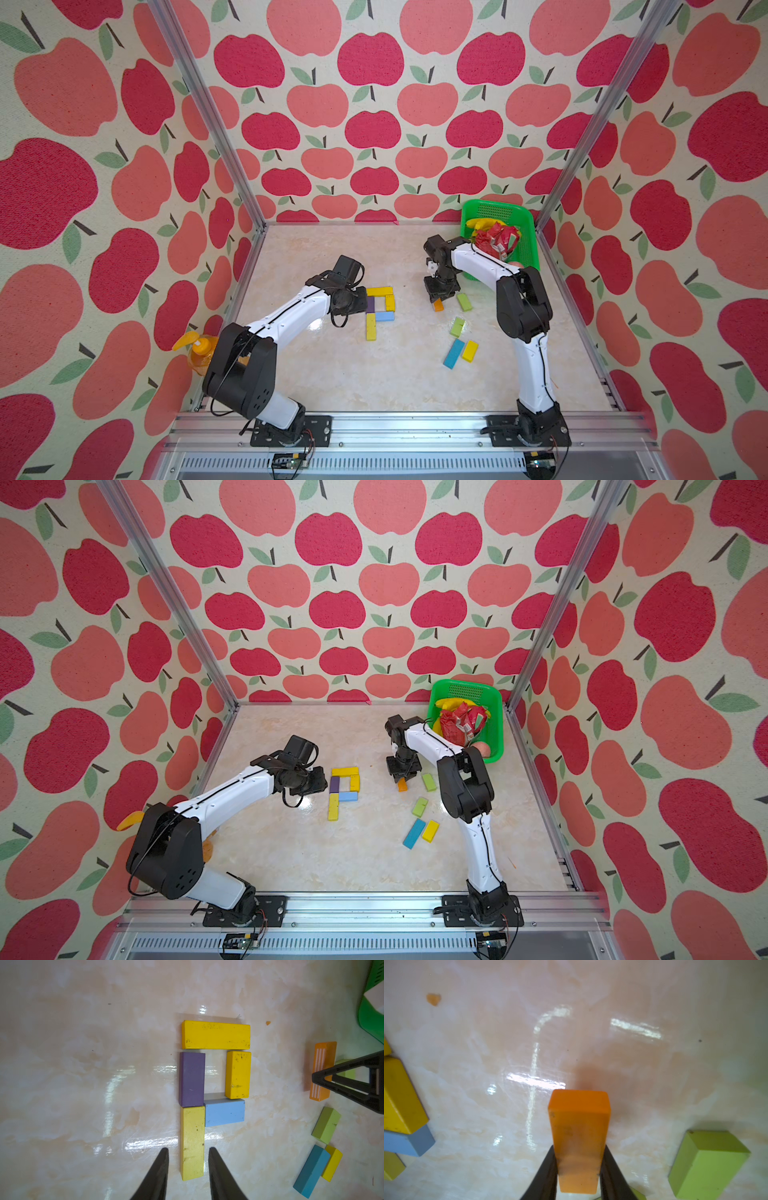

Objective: Assemble the letter p with building blocks
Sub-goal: Move the building block to the center of the board.

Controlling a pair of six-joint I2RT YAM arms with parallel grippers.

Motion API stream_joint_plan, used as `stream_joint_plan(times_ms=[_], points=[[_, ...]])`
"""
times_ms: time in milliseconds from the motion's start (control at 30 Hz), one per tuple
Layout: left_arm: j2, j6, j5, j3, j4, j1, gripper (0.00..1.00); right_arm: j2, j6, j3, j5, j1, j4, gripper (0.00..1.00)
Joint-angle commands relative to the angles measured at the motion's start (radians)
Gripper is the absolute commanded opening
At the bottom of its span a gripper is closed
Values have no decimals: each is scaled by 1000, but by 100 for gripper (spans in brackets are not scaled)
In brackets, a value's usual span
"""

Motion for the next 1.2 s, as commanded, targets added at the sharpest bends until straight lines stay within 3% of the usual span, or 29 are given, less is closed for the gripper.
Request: stream_joint_plan(times_ms=[0, 167, 367, 500, 733, 900, 967, 1100, 1167], points=[[14, 21, -1, 37, -17, -10, 37, 12, -162, -4, 91, 15, -5, 0], [2, 45, -4, 38, -12, -1, 44, -66, -402, -146, 148, 21, 172, 0], [-13, 53, 22, 24, -5, 28, 55, -184, -719, -357, 71, 22, 475, 0], [-34, 51, 35, -14, 16, 54, 59, -165, -840, -345, -2, 23, 487, 0], [-63, 49, 44, -44, 23, 85, 61, -29, -944, -258, 107, 32, 465, 1], [-82, 46, 36, -55, 25, 92, 62, -102, -937, -381, 101, 36, 621, 34], [-75, 45, 43, -52, 34, 94, 63, -143, -899, -416, 104, 32, 677, 40], [-21, 49, 111, 0, 49, 92, 64, -293, -679, -477, -10, -5, 767, 55], [21, 51, 154, 41, 58, 85, 64, -368, -551, -517, -81, -29, 808, 77]])
